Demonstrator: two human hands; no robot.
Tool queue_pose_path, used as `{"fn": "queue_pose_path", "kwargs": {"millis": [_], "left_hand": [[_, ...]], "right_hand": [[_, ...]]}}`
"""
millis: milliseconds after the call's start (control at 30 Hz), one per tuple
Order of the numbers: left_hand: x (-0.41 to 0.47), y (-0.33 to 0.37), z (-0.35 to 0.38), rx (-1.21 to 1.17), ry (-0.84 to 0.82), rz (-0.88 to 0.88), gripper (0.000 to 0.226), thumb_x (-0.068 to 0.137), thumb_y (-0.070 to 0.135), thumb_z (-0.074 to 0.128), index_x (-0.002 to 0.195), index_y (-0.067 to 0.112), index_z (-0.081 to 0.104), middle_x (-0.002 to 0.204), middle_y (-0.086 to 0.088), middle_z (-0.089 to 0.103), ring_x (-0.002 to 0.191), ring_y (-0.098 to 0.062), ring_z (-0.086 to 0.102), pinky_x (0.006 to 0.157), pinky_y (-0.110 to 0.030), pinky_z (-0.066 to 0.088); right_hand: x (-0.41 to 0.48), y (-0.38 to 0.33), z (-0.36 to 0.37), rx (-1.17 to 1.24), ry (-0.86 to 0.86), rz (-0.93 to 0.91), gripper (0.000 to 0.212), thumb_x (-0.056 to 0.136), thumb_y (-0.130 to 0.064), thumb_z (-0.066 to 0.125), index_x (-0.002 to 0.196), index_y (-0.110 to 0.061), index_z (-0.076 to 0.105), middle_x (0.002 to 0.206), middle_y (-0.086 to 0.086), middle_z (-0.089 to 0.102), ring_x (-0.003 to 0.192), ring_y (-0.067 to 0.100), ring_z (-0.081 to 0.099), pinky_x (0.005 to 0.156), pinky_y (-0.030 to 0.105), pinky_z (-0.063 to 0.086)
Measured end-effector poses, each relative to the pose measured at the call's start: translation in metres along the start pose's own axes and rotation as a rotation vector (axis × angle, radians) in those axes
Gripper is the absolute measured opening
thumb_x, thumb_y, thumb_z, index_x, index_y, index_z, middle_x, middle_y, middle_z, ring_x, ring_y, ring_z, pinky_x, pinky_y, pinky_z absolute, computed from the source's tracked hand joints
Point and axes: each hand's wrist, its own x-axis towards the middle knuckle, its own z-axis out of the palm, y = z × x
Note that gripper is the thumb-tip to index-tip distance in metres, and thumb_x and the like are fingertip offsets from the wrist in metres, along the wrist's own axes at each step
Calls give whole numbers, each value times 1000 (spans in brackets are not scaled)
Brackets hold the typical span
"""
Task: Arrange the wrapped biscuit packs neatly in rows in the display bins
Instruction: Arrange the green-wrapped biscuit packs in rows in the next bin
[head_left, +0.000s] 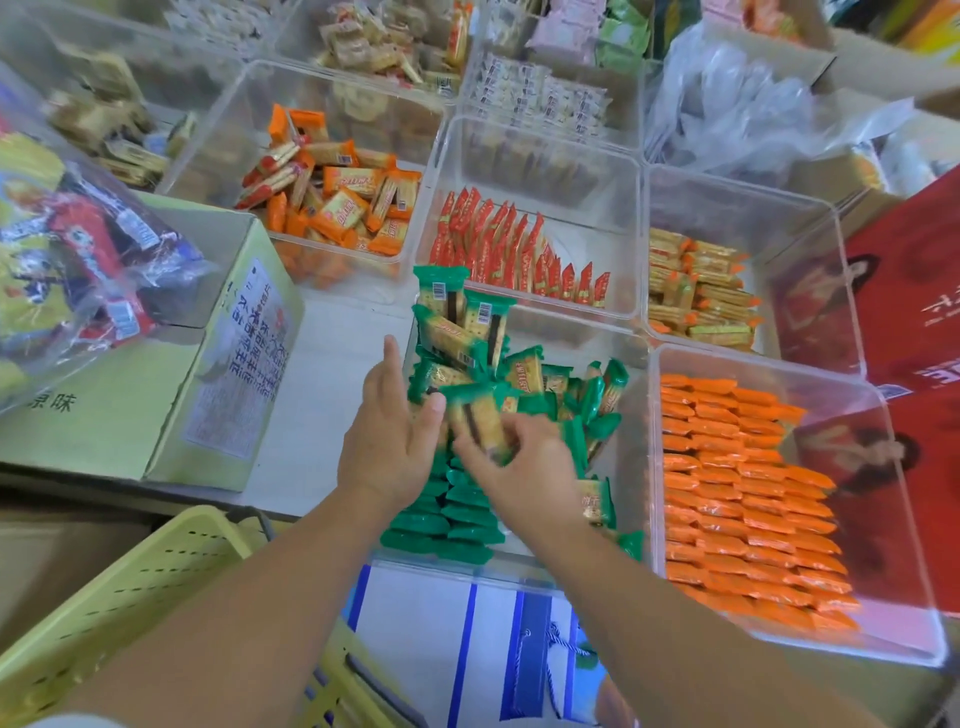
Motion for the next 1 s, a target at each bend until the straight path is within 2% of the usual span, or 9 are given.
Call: {"fn": "queue_pose_path", "kwargs": {"millis": [100, 233, 300, 400, 533, 700, 800, 867, 1000], "left_hand": [[1, 3, 0, 87, -29, -35, 98, 80, 82, 32, 157, 35, -6, 162, 2, 19, 137, -24, 42, 95, -48, 48], [2, 5, 7, 341, -82, -26, 109, 77, 79, 54, 157, 30, -2, 161, -1, 15, 138, -27, 40, 92, -47, 51], [4, 4, 8, 386, -93, -41, 114, 74, 82, 56, 156, 30, -2, 161, -1, 14, 136, -28, 42, 92, -47, 52], [6, 4, 8, 411, -103, -59, 116, 71, 87, 52, 156, 30, -2, 161, 0, 13, 135, -28, 45, 92, -46, 52], [5, 5, 8, 456, -115, -53, 115, 70, 91, 43, 156, 31, -2, 161, -2, 11, 134, -30, 45, 92, -46, 51], [5, 5, 8, 473, -115, -61, 117, 64, 96, 31, 156, 31, -1, 160, -4, 13, 130, -31, 47, 90, -46, 53], [5, 4, 9, 474, -112, -50, 116, 68, 95, 34, 157, 30, 0, 161, -5, 14, 131, -32, 47, 90, -47, 53], [5, 4, 9, 470, -113, -47, 114, 70, 93, 39, 157, 30, 0, 161, -5, 13, 131, -33, 47, 90, -47, 53], [5, 5, 9, 466, -98, -38, 112, 72, 90, 43, 157, 28, 2, 160, -7, 16, 130, -33, 48, 88, -47, 53]], "right_hand": [[-11, 2, 13, -205, -183, -76, 41, 92, -59, 57, 104, -22, 69, 95, -4, 66, 79, 12, 59, 59, 24, 39], [5, 18, -20, -395, 125, -267, 40, 88, -54, 67, 113, -23, 71, 106, -2, 67, 101, 17, 60, 84, 34, 52], [25, 33, -43, -658, 102, -239, 68, 78, -66, 70, 132, -26, 61, 132, -1, 57, 129, 23, 46, 108, 43, 40], [50, 52, -61, -921, -233, -84, 92, 75, -77, 60, 148, -24, 44, 157, 4, 35, 152, 29, 9, 117, 53, 27], [49, 63, -49, -1028, -360, -173, 65, 88, -61, 59, 137, -20, 48, 138, 4, 52, 137, 28, 34, 109, 56, 36], [37, 56, -52, -869, -146, -202, 44, 86, -43, 69, 127, -31, 59, 123, -7, 61, 128, 22, 43, 114, 54, 25], [14, 50, -69, -537, -30, -195, 36, 87, -30, 72, 119, -32, 55, 103, -7, 66, 97, 19, 61, 83, 38, 52], [-5, 47, -79, -411, -77, -157, 36, 87, -31, 74, 114, -34, 50, 89, -12, 60, 74, 13, 62, 63, 31, 55], [-36, 55, -77, -380, -234, -184, 29, 83, -25, 79, 107, -28, 62, 95, -7, 67, 83, 15, 64, 68, 27, 51]]}}
